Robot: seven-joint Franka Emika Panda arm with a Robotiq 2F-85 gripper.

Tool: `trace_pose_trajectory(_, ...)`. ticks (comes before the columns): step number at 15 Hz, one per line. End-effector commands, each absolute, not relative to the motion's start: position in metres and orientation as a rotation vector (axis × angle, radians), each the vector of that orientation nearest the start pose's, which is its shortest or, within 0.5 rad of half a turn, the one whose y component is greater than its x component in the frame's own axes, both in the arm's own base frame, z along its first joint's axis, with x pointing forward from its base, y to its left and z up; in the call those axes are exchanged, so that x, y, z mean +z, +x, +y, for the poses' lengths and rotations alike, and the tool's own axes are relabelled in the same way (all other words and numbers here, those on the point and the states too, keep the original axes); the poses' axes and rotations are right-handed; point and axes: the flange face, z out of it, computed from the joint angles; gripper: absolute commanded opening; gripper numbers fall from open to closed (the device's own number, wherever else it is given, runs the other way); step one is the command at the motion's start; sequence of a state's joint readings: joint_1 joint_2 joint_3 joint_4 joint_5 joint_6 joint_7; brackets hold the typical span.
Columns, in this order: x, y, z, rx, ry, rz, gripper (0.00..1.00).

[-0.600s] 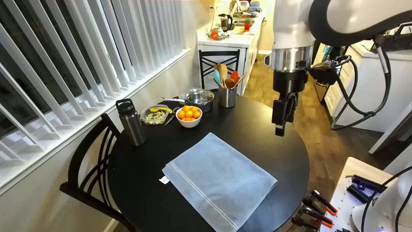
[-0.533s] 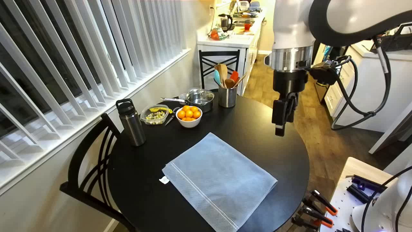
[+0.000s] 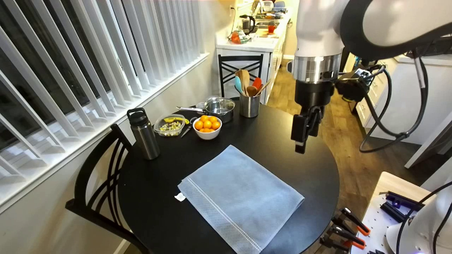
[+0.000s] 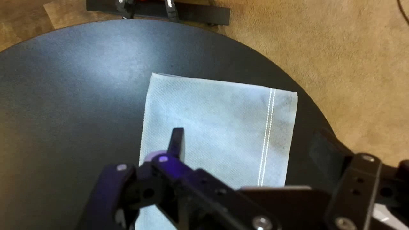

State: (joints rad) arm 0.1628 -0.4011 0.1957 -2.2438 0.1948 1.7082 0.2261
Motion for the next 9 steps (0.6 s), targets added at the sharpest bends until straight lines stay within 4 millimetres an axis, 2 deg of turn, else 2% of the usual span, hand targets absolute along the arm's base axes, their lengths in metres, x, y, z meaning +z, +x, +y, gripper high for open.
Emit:
trace_pose_trajectory(1,0.489,0.38,0.261,0.063,-3.19,-0.028,1.0)
trace_pose_trajectory(3,0.464,0.379,0.306,-0.069,-3.256,0.021,1.0)
trace_pose_trajectory(4,0.455,0.379,0.32,-0.137,-3.297,0.052,1.0)
trace_pose_trajectory(5,0.442,0.382,0.325,-0.193,-3.337,0.107,1.0)
trace_pose_trajectory(9,0.398,0.403,0.324,-0.308,-3.507,0.402,1.0)
